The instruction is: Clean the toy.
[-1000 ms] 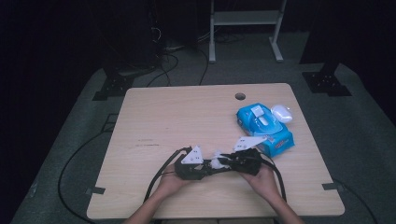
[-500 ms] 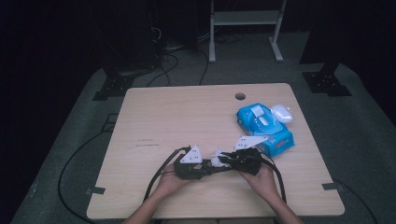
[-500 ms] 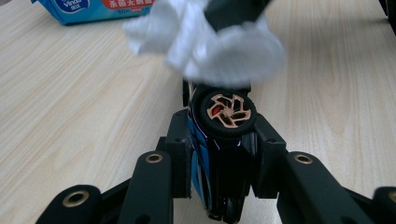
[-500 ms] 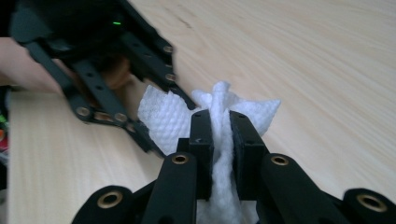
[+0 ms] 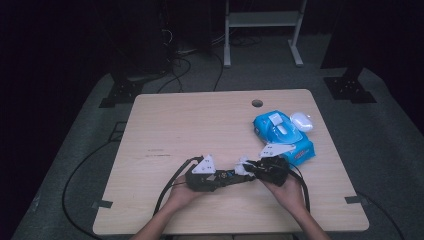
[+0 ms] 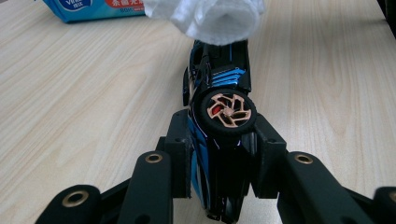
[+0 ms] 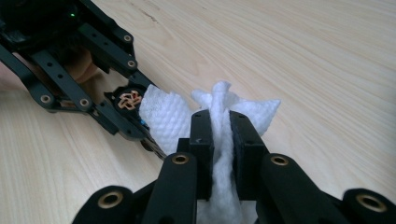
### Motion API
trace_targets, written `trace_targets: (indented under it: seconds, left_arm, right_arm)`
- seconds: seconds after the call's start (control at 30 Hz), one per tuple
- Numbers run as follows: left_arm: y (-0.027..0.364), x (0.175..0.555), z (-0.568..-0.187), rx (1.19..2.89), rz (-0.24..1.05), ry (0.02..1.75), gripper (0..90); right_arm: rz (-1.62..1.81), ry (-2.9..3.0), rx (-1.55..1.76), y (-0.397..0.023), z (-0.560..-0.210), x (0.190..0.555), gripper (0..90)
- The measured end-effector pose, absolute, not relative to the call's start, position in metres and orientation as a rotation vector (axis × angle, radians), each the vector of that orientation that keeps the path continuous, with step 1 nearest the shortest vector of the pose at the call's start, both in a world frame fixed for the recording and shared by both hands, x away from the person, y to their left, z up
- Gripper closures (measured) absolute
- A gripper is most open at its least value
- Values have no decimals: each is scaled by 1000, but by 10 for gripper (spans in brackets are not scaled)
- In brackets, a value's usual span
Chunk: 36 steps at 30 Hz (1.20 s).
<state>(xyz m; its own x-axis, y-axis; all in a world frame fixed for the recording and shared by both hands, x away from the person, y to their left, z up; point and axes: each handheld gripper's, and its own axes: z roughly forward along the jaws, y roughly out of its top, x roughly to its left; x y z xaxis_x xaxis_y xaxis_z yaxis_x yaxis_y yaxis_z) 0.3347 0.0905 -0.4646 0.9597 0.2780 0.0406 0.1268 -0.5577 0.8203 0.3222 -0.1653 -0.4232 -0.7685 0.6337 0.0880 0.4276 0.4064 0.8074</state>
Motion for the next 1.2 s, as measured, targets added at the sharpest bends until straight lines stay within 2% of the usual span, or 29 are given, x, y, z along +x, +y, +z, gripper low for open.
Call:
trace_targets:
  seconds: [0.2, 0.5, 0.73, 1.0, 1.2]
  left_arm:
    - [91, 335, -464, 2171, 204, 284, 654]
    - [92, 335, -464, 2170, 202, 286, 655]
    - [93, 336, -464, 2167, 199, 287, 655]
    - [94, 337, -465, 2166, 197, 287, 658]
    - [95, 337, -464, 2172, 196, 288, 658]
  right_arm:
    - [1313, 2491, 803, -137, -424, 315, 802]
    - [1279, 2395, 980, -183, -421, 326, 803]
    - [1274, 2448, 864, -158, -422, 319, 804]
    - [1286, 2370, 1023, -195, -423, 328, 805]
    - [1283, 2408, 929, -178, -423, 323, 805]
